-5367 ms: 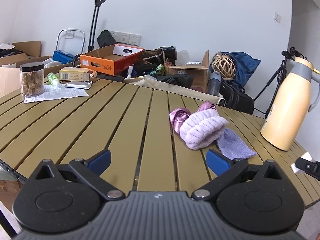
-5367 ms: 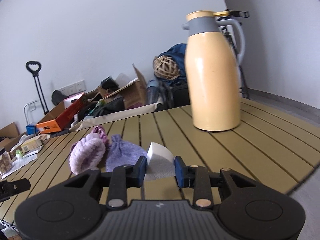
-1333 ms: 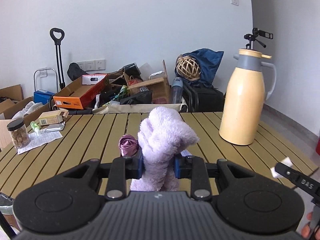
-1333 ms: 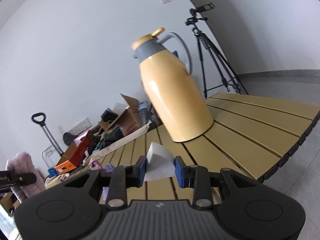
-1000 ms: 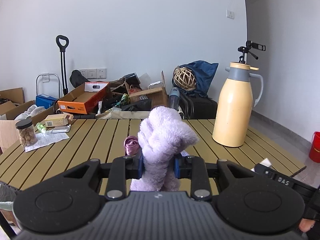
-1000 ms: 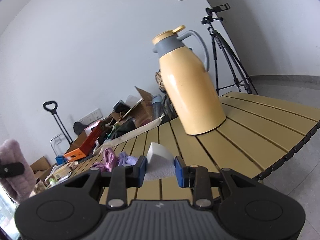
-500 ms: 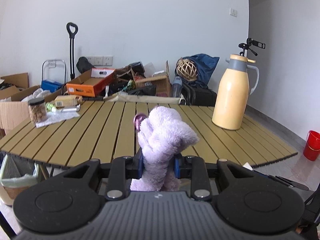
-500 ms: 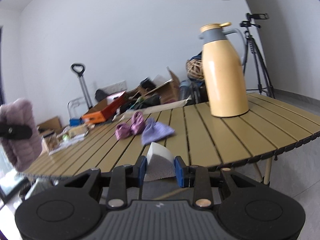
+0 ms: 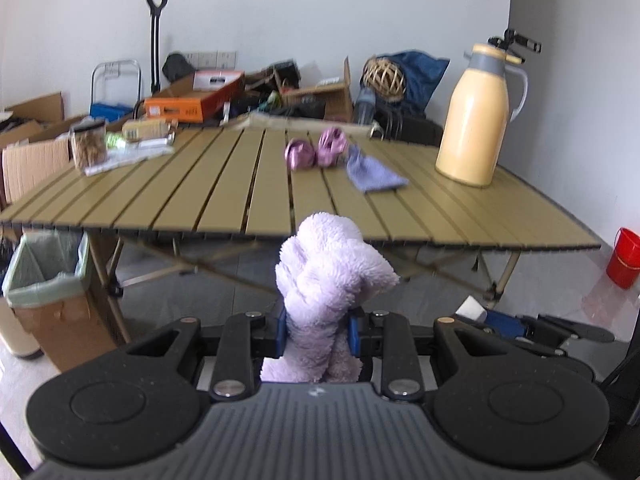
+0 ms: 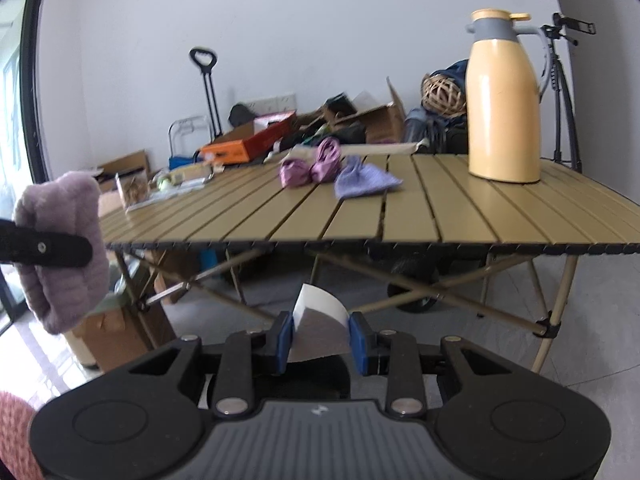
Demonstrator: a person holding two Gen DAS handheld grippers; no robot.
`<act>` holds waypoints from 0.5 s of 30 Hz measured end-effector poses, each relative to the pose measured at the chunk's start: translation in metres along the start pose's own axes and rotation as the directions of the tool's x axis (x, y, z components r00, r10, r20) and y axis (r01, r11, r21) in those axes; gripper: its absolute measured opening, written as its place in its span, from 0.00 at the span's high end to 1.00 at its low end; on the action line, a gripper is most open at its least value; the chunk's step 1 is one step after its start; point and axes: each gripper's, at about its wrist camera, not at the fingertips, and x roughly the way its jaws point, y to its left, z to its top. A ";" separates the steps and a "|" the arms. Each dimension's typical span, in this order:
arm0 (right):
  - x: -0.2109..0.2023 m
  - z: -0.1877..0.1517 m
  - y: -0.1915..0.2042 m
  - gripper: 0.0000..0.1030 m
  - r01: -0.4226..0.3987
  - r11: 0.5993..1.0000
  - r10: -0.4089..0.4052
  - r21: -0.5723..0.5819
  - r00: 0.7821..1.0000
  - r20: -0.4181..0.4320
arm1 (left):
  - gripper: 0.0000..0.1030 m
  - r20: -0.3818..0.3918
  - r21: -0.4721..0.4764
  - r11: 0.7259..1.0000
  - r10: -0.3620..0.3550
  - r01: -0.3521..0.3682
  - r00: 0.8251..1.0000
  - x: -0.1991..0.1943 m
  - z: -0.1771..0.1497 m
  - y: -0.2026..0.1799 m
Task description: Collect trash
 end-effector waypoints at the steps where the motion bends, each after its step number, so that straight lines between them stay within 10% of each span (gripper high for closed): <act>1: 0.001 -0.003 0.003 0.71 -0.004 1.000 0.004 -0.005 1.000 -0.014 | 0.73 -0.016 -0.002 1.000 0.000 0.000 1.000 0.002 -0.005 0.002; 15: 0.026 -0.039 0.025 0.71 -0.018 0.998 0.006 -0.057 0.978 -0.210 | 0.73 -0.178 -0.048 0.999 0.007 -0.016 0.984 0.047 -0.044 0.023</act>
